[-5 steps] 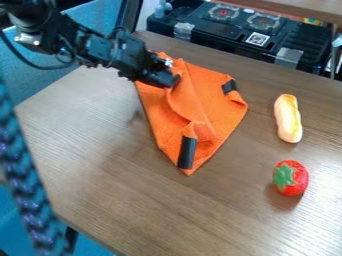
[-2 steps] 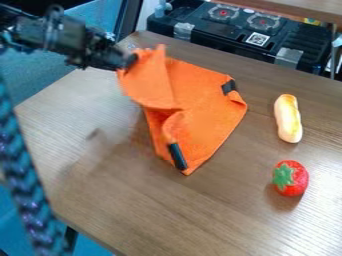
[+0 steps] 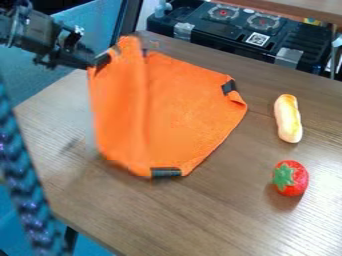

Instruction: Unfold the cloth from top right to bottom left

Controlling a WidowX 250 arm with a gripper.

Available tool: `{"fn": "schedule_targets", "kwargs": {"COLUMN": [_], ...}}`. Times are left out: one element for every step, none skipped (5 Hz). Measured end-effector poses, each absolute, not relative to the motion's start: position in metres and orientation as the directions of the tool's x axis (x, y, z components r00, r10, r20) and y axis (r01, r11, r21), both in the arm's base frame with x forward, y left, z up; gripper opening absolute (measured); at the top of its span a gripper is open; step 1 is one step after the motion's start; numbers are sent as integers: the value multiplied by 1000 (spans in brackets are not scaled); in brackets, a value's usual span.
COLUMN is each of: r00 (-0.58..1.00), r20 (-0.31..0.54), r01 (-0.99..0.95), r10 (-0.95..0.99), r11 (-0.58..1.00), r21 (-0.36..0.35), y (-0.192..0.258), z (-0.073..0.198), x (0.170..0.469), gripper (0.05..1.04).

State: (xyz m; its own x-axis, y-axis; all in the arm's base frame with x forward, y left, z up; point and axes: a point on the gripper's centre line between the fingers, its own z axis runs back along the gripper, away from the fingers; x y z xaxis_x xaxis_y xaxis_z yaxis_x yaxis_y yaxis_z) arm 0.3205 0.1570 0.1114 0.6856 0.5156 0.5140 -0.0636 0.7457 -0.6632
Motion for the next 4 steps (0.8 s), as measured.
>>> {"fn": "schedule_targets", "kwargs": {"r00": [717, 736, 749, 753], "r20": [493, 494, 487, 473], "r01": [-99, -119, -147, -196], "r10": [493, 464, 450, 458], "r11": [772, 806, 829, 841], "r21": [-628, -580, -540, -504], "y": [163, 168, 173, 184], "z": [100, 92, 86, 82], "x": [310, 306, 303, 298], "gripper": [50, 50, 50, 50]}}
